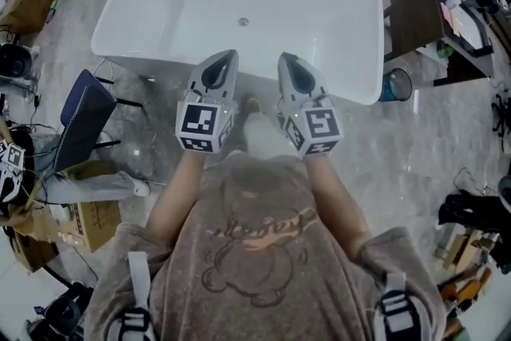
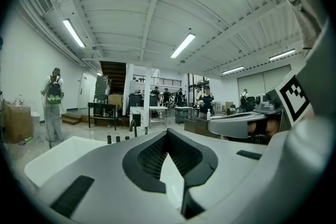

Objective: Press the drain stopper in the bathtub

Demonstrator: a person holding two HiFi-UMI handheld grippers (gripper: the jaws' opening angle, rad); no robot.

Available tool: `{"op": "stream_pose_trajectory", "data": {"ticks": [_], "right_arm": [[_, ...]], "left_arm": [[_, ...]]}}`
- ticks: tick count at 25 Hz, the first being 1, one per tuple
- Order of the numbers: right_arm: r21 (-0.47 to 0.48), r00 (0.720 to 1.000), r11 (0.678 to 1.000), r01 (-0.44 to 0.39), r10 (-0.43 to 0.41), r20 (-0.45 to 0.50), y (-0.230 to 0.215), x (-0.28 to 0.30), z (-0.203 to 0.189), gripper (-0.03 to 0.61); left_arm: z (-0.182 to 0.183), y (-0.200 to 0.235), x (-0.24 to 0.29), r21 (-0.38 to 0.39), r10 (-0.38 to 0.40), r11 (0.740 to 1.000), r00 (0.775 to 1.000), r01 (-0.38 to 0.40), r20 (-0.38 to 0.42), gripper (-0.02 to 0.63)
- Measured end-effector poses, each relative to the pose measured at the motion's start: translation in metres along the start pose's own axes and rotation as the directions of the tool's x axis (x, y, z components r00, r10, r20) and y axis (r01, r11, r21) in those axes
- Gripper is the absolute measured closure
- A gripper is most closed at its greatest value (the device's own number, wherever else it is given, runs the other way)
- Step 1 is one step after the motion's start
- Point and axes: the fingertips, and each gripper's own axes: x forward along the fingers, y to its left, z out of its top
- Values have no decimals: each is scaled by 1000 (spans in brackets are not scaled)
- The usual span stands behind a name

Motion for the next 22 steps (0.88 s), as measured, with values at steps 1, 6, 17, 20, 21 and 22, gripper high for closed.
{"op": "stream_pose_trajectory", "data": {"ticks": [1,6,17,20,21,22], "right_arm": [[-2,1000,1000,1,-1,3,-2,4,0,580],[-7,1000,1000,-5,5,21,-9,25,6,580],[-3,1000,1000,-16,16,10,-26,76,9,580],[0,1000,1000,-22,22,11,-36,94,13,580],[1,1000,1000,-26,26,13,-40,100,15,580],[2,999,1000,-30,30,15,-44,107,16,580]], "left_arm": [[0,2,4,2,0,1000,1000,0,3,604],[2,15,21,12,8,1000,1000,-8,14,605],[7,43,65,-2,5,1000,1000,-5,18,604],[11,53,84,-4,7,1000,1000,-7,19,604],[12,56,91,-2,8,1000,1000,-8,19,604],[13,59,98,0,9,1000,1000,-9,18,604]]}}
